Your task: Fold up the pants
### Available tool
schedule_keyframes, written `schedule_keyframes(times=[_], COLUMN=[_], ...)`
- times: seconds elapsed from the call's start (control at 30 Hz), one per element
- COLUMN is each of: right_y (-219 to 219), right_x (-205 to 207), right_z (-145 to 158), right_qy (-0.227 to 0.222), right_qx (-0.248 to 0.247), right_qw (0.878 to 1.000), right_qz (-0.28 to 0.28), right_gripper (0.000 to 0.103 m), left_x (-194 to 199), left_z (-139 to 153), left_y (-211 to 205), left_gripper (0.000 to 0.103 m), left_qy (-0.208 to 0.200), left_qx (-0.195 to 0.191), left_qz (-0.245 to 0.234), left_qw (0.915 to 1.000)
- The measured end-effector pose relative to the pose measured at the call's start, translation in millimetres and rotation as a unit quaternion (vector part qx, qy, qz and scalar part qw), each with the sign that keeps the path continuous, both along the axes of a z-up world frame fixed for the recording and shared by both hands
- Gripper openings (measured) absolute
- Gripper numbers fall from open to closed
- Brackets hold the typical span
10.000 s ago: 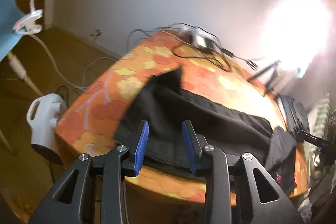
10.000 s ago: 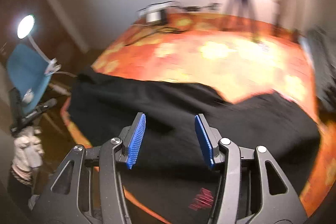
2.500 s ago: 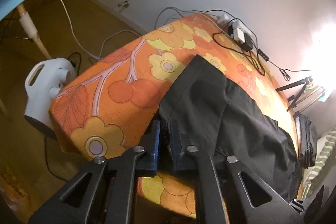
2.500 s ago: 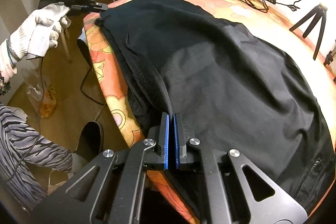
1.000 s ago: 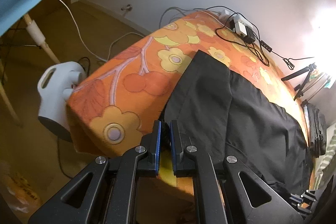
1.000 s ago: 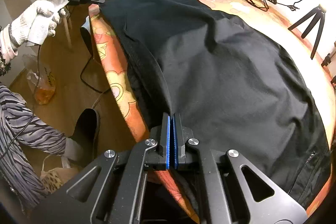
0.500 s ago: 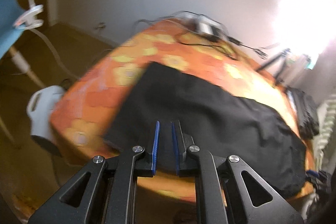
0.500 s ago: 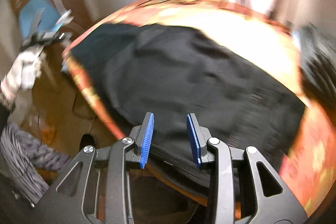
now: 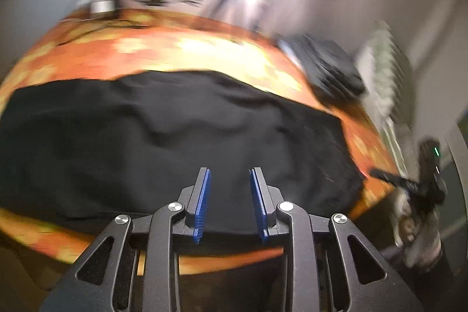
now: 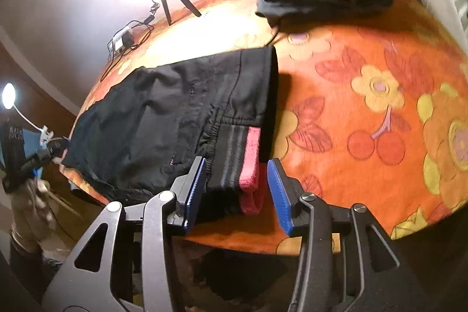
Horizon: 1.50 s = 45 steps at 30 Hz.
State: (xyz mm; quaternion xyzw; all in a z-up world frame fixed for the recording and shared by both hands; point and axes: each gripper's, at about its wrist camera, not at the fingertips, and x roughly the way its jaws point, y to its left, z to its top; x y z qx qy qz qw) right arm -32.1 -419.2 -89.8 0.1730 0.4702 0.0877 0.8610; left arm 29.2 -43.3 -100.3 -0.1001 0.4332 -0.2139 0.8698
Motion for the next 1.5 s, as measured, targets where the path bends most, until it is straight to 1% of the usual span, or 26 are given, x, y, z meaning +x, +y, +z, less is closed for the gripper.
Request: schedule_keyframes(times=[0.07,0.1,0.23,0.3,0.33,0.37,0.4,0.5,0.57,0.77,0.83,0.97,1.0,1.07,1.1,1.17,1.23,1.33,1.37,1.4,1.43,1.47,1.5], right_y=[-3.6,-4.9,-11.4,-11.5,-10.8,-9.7,-9.3,-9.6,-9.7,0.3,1.9,2.9,2.3,-1.7,-2.1,-1.9,-4.0,-10.2,-12.0,-13.4,-15.1,-17.2,-18.9], right_x=[1.2,1.2,3.6,5.7,7.0,7.7,7.8,5.3,2.6,-2.3,-3.3,-12.8,-15.6,-19.1,-19.4,-18.8,-17.3,-15.6,-14.9,-14.9,-14.4,-14.2,-14.6], right_z=[-3.9,-5.1,-16.1,-23.3,-26.5,-28.7,-29.5,-23.8,-18.2,-6.9,-2.8,14.5,17.6,15.4,10.7,-2.2,-14.1,-18.2,-18.3,-18.2,-18.7,-19.7,-20.8], right_qy=[0.005,0.007,0.023,0.034,0.037,0.039,0.039,0.028,0.020,0.001,-0.003,-0.025,-0.027,-0.018,-0.010,0.008,0.022,0.026,0.027,0.027,0.028,0.027,0.027], right_qx=[0.019,0.024,0.043,0.058,0.062,0.065,0.065,0.057,0.052,0.012,0.015,0.026,0.035,0.070,0.075,0.060,0.059,0.068,0.068,0.063,0.057,0.060,0.066], right_qw=[1.000,1.000,0.999,0.998,0.997,0.997,0.997,0.998,0.998,1.000,1.000,0.999,0.999,0.997,0.997,0.998,0.998,0.997,0.997,0.998,0.998,0.998,0.997], right_qz=[-0.003,-0.005,-0.014,-0.011,-0.011,-0.010,-0.011,-0.016,-0.018,-0.003,0.002,0.010,0.012,0.014,0.014,0.007,-0.001,-0.005,-0.008,-0.014,-0.020,-0.025,-0.027], right_gripper=[0.046,0.046,0.046,0.045,0.042,0.031,0.028,0.017,0.014,0.013,0.012,0.010,0.010,0.009,0.009,0.009,0.009,0.012,0.015,0.026,0.035,0.049,0.053], left_x=[-4.9,-8.5,-17.9,-20.6,-22.4,-22.6,-22.9,-21.7,-19.8,-14.2,-15.1,-14.5,-14.9,-14.6,-13.9,-13.6,-14.5,-14.7,-13.6,-12.5,-11.9,-11.2,-11.3], left_z=[0.2,0.0,-4.3,-9.7,-11.9,-14.5,-16.2,-22.5,-26.2,-37.2,-36.9,-31.4,-30.5,-32.6,-34.5,-38.2,-40.0,-41.5,-42.6,-44.4,-45.5,-46.1,-45.3], left_y=[-30.9,-49.2,-101.6,-123.7,-133.1,-144.8,-150.4,-164.5,-169.8,-181.3,-179.4,-177.2,-176.6,-175.9,-176.9,-179.4,-184.1,-193.1,-194.5,-196.8,-198.2,-200.7,-201.8], left_gripper=[0.038,0.039,0.039,0.039,0.039,0.039,0.039,0.039,0.039,0.039,0.039,0.039,0.039,0.039,0.039,0.039,0.039,0.039,0.039,0.039,0.039,0.039,0.039], left_qy=[-0.004,-0.006,-0.005,-0.003,-0.003,-0.003,-0.002,0.001,0.004,0.010,0.011,0.003,0.002,0.006,0.009,0.014,0.015,0.012,0.014,0.016,0.017,0.017,0.015], left_qx=[0.003,0.004,0.006,0.016,0.022,0.026,0.028,0.039,0.042,0.049,0.046,0.039,0.038,0.036,0.036,0.041,0.045,0.052,0.051,0.052,0.053,0.055,0.054], left_qz=[-0.040,-0.064,-0.131,-0.159,-0.169,-0.181,-0.187,-0.199,-0.203,-0.205,-0.205,-0.206,-0.206,-0.206,-0.207,-0.210,-0.217,-0.230,-0.232,-0.233,-0.233,-0.235,-0.236], left_qw=[0.9992,0.9979,0.9913,0.9872,0.9854,0.9832,0.9820,0.9792,0.9783,0.9774,0.9777,0.9778,0.9778,0.9778,0.9777,0.9768,0.9750,0.9718,0.9713,0.9710,0.9708,0.9704,0.9702])
